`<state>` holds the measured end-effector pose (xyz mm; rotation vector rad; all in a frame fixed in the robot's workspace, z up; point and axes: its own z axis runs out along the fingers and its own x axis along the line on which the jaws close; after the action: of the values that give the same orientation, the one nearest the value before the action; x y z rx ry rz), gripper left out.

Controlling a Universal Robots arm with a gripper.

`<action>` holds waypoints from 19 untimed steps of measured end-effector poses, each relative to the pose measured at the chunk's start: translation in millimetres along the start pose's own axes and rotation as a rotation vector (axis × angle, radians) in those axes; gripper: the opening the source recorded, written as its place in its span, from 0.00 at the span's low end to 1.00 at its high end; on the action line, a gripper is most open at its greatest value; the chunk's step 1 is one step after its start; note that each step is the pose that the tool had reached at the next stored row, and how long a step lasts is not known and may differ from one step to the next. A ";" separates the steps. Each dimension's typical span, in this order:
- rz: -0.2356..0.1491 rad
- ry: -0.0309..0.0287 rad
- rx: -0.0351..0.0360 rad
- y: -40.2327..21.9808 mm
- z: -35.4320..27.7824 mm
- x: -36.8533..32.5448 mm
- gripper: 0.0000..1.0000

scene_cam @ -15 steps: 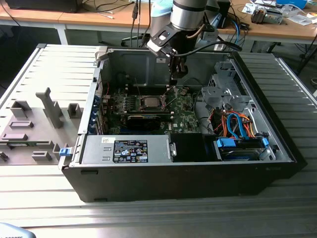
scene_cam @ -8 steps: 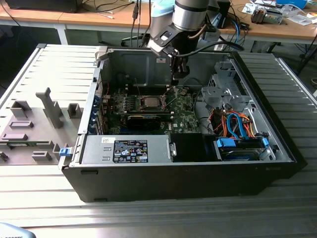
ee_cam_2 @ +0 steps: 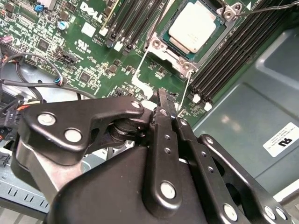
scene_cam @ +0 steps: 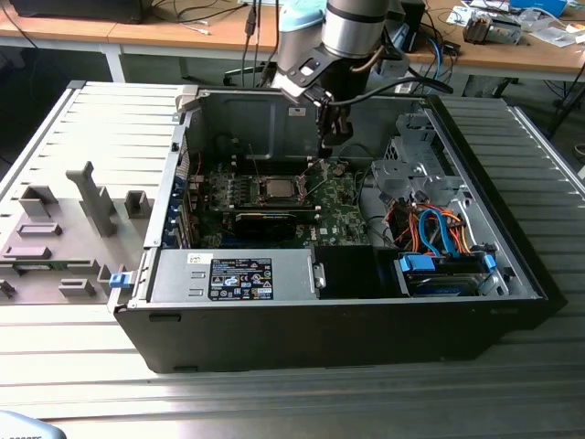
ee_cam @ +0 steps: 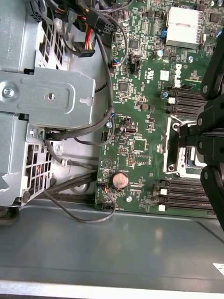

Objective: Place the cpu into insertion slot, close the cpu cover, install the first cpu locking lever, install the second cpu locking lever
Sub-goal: 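Close the cpu cover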

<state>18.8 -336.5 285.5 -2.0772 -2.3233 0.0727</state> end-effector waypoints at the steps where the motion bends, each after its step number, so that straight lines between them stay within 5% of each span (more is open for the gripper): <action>1: 0.000 -0.0001 0.0000 0.8 0.2 -0.1 0.11; 19: 0.000 -0.0001 0.0000 11.0 2.6 -1.2 0.11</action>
<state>29.7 -336.5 282.4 -2.0772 -2.3234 0.0728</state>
